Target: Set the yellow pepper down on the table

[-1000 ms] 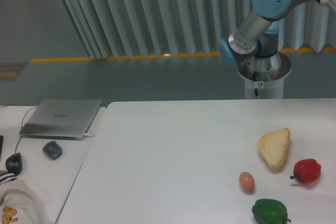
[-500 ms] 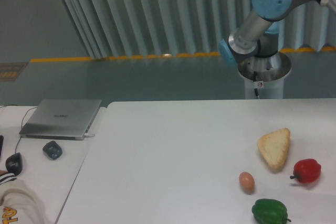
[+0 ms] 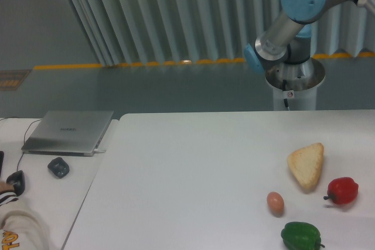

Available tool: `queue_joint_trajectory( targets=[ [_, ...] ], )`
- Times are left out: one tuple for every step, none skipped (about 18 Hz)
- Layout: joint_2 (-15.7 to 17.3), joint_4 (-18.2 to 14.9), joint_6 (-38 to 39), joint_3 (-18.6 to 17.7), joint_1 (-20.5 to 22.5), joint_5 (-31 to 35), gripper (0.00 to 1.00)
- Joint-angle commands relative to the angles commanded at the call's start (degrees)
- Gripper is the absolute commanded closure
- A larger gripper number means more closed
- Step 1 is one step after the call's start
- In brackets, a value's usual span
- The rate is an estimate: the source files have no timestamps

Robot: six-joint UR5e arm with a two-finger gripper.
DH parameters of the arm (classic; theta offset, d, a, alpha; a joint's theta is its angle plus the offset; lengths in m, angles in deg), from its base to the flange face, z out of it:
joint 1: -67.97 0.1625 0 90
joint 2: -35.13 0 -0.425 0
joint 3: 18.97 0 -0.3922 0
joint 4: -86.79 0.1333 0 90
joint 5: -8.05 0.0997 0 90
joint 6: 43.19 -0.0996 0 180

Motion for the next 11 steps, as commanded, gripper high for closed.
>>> queue_joint_trajectory(
  targets=[
    [0.0,0.0,0.0,0.0,0.0,0.0,0.00],
    [0.0,0.0,0.0,0.0,-0.1,0.0,0.00],
    [0.0,0.0,0.0,-0.1,-0.1,0.0,0.00],
    [0.0,0.0,0.0,-0.1,-0.1,0.0,0.00],
    [0.0,0.0,0.0,-0.1,-0.1,0.0,0.00],
    [0.0,0.0,0.0,-0.1,-0.2,0.0,0.00],
    [0.0,0.0,0.0,-0.3,-0.2,0.0,0.00],
    [0.0,0.0,0.0,-0.4,-0.2,0.0,0.00],
    [-0.1,0.0,0.0,-0.4,-0.2,0.0,0.00],
    [-0.1,0.0,0.0,-0.5,-0.2,0.0,0.00],
    [-0.2,0.0,0.0,-0.5,-0.3,0.0,0.00]
  ],
)
